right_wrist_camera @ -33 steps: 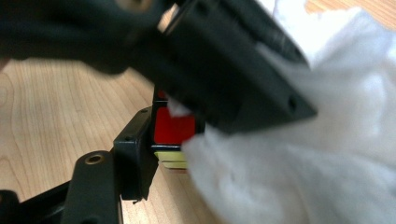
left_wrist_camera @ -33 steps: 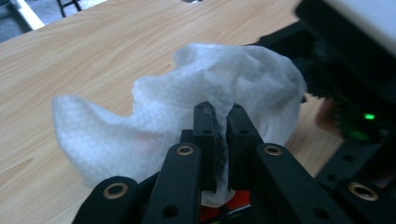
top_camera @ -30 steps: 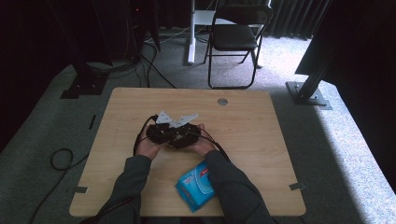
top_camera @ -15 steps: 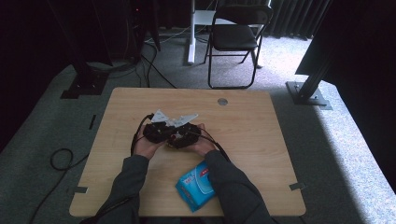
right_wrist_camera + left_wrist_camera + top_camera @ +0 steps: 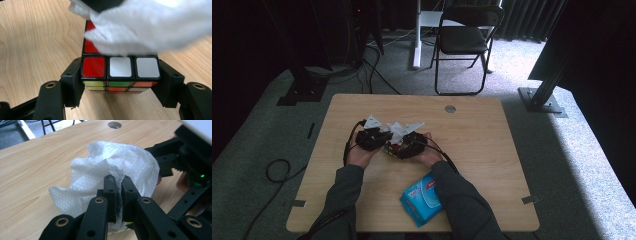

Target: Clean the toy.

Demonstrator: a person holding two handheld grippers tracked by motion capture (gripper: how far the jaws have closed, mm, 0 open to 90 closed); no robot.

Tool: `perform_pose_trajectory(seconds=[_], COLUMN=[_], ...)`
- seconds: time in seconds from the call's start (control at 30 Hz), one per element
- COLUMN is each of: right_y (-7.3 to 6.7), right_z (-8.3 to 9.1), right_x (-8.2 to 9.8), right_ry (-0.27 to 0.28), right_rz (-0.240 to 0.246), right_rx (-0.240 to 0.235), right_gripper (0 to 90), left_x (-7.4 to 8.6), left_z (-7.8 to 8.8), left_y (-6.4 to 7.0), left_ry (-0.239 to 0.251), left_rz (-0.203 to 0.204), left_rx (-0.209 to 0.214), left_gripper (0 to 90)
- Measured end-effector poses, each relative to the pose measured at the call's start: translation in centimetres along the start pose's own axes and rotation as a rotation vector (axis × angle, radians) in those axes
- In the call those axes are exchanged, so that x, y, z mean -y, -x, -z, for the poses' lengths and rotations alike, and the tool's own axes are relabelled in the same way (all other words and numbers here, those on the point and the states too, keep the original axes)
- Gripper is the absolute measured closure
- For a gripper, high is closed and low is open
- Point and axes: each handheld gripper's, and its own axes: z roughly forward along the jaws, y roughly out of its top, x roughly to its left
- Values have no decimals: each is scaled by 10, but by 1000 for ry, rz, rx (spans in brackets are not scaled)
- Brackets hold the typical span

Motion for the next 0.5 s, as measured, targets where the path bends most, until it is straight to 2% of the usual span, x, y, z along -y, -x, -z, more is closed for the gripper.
perform_pose_trajectory(seconds=[0.23,0.4,0.5], right_y=[0,-1,-1], right_z=[0,0,0], right_x=[0,0,0], right_ry=[-1,-6,0], right_rz=[-3,4,5], right_rx=[-1,-1,-3], right_gripper=[342,342,342], left_x=[9,13,15], left_z=[5,1,-3], left_y=[-12,-19,-22], left_ry=[-3,-53,-74], left_rz=[36,27,35], left_rx=[-30,-91,-101], left_gripper=[851,851,851])
